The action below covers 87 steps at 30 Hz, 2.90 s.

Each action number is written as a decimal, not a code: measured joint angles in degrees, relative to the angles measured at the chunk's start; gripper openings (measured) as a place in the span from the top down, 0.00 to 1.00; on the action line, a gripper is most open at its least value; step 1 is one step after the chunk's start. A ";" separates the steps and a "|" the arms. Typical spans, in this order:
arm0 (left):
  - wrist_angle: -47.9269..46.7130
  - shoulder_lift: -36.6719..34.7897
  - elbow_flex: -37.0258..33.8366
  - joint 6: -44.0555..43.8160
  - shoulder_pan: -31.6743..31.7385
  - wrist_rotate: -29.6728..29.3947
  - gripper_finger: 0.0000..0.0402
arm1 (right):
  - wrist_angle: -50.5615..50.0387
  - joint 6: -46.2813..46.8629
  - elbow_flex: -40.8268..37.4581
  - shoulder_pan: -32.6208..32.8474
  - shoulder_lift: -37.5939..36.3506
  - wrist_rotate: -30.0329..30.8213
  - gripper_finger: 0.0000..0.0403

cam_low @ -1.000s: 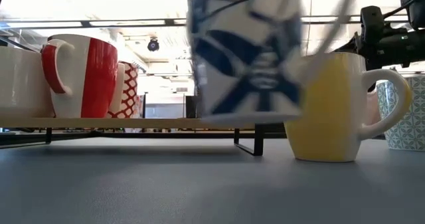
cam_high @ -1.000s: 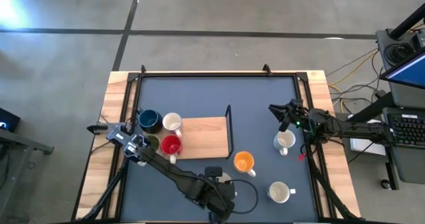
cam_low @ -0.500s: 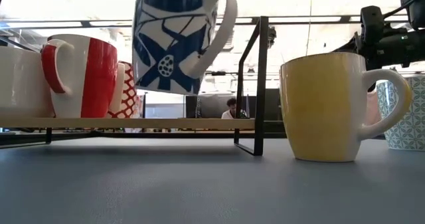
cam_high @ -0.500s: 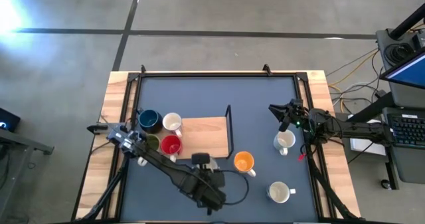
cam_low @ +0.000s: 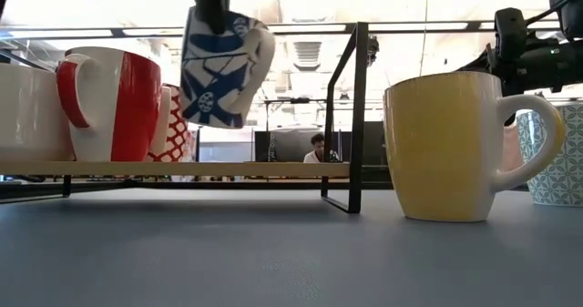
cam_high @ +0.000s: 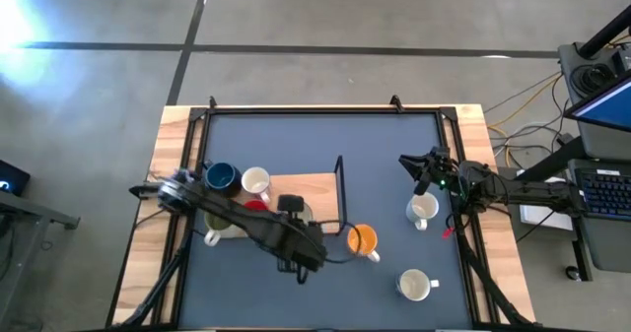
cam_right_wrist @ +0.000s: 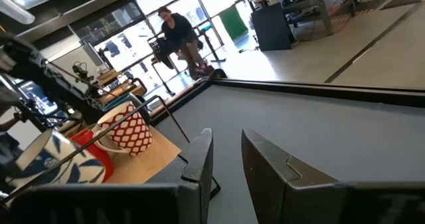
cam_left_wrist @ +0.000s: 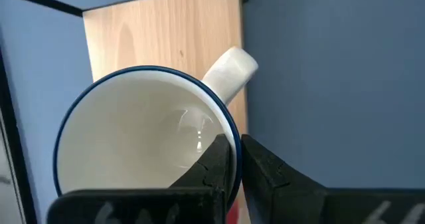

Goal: Place coffee mugs
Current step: Put the left white blue patterned mug on the shelf

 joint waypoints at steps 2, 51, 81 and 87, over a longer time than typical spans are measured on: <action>5.25 -5.07 -7.53 1.96 0.91 0.39 0.98 | 0.00 0.00 0.00 0.00 0.00 -0.02 0.83; 29.86 -24.90 -40.26 15.93 20.19 10.60 0.94 | 0.00 0.00 0.00 0.00 -0.04 0.00 0.83; 27.23 -29.19 -36.41 11.72 20.08 12.17 0.87 | 0.00 -0.02 0.00 0.00 -0.02 -0.02 0.83; 27.07 -29.19 -33.41 11.06 18.06 12.25 0.87 | 0.00 -0.01 0.00 -0.01 -0.02 0.00 0.83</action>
